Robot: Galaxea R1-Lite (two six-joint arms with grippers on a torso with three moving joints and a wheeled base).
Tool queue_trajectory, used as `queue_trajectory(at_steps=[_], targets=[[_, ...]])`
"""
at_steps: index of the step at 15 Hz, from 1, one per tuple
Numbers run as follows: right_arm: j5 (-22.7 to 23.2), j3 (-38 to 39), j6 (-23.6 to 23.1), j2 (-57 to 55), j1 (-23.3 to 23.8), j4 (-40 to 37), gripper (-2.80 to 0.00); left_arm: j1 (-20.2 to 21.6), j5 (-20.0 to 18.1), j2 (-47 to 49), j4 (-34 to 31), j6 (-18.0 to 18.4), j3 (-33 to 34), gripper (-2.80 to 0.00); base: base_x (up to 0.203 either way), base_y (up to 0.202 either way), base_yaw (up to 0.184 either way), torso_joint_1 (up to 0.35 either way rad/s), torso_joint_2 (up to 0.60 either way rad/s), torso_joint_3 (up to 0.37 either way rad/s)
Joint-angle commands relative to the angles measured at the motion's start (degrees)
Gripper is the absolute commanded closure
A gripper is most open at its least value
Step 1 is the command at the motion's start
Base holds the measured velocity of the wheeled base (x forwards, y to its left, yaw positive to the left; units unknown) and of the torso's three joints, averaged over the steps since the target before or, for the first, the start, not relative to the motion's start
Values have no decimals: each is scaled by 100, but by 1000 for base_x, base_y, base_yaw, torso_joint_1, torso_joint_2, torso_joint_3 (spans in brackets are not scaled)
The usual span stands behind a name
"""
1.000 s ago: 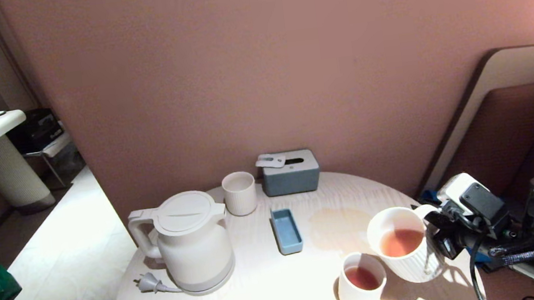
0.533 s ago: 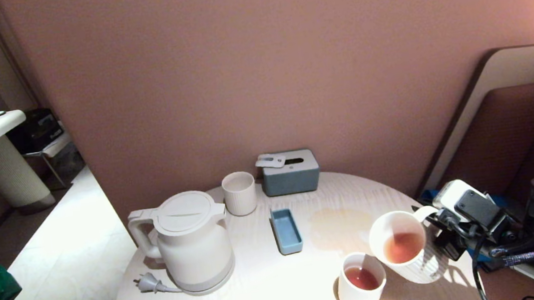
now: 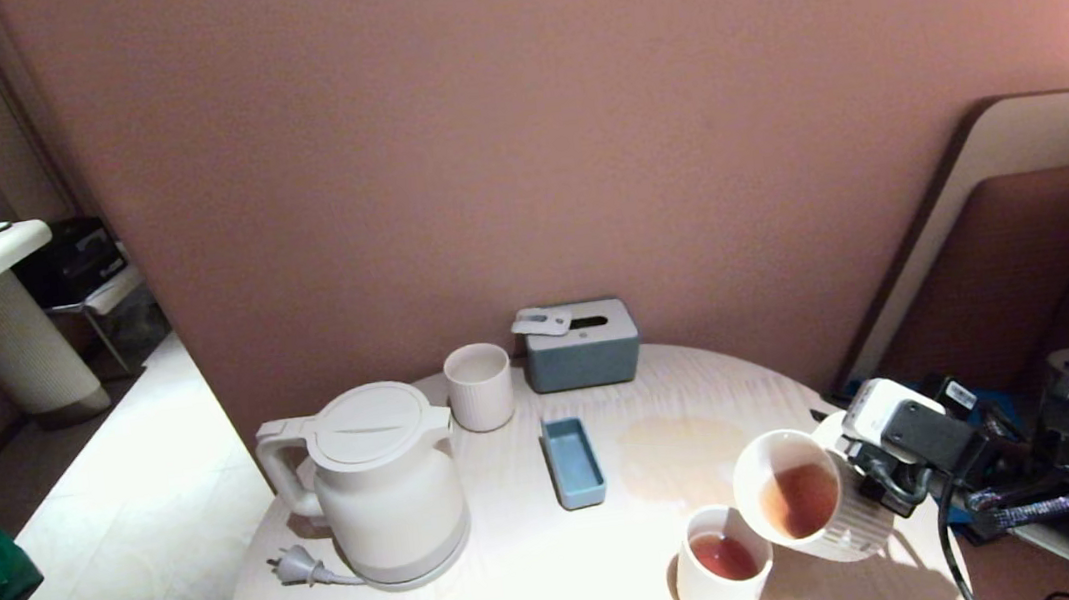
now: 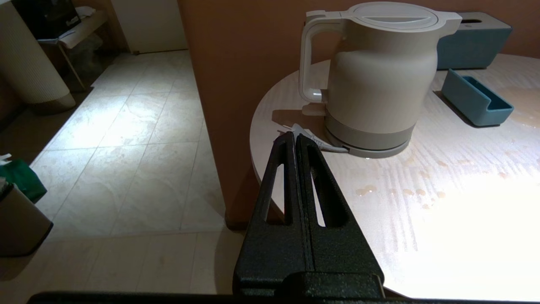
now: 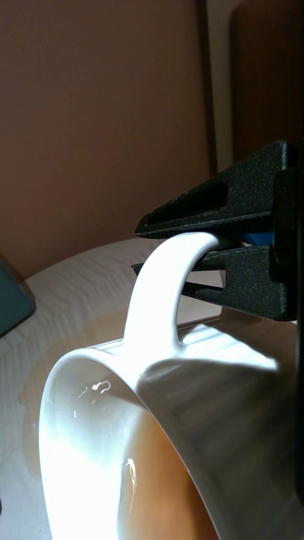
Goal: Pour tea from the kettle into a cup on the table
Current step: Pour water into another cup
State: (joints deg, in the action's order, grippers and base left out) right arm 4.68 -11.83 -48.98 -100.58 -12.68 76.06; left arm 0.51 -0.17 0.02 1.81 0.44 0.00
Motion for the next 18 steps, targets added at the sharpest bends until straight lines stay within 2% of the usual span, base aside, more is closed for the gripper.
queue_trajectory(at_steps=[1, 4, 13, 18], targets=[[6, -120, -236, -52, -36, 41, 0, 2, 0, 6, 4, 0, 0, 0, 0, 0, 0, 0, 0, 0], [-18, -267, -455, -67, -59, 34, 0, 2, 0, 6, -4, 0, 0, 0, 0, 0, 0, 0, 0, 0], [-108, -689, -1739, -59, -130, -18, 0, 2, 0, 4, 4, 0, 0, 0, 0, 0, 0, 0, 0, 0], [-318, -1016, -1978, 184, -448, -598, 0, 2, 0, 6, 4, 0, 0, 0, 0, 0, 0, 0, 0, 0]])
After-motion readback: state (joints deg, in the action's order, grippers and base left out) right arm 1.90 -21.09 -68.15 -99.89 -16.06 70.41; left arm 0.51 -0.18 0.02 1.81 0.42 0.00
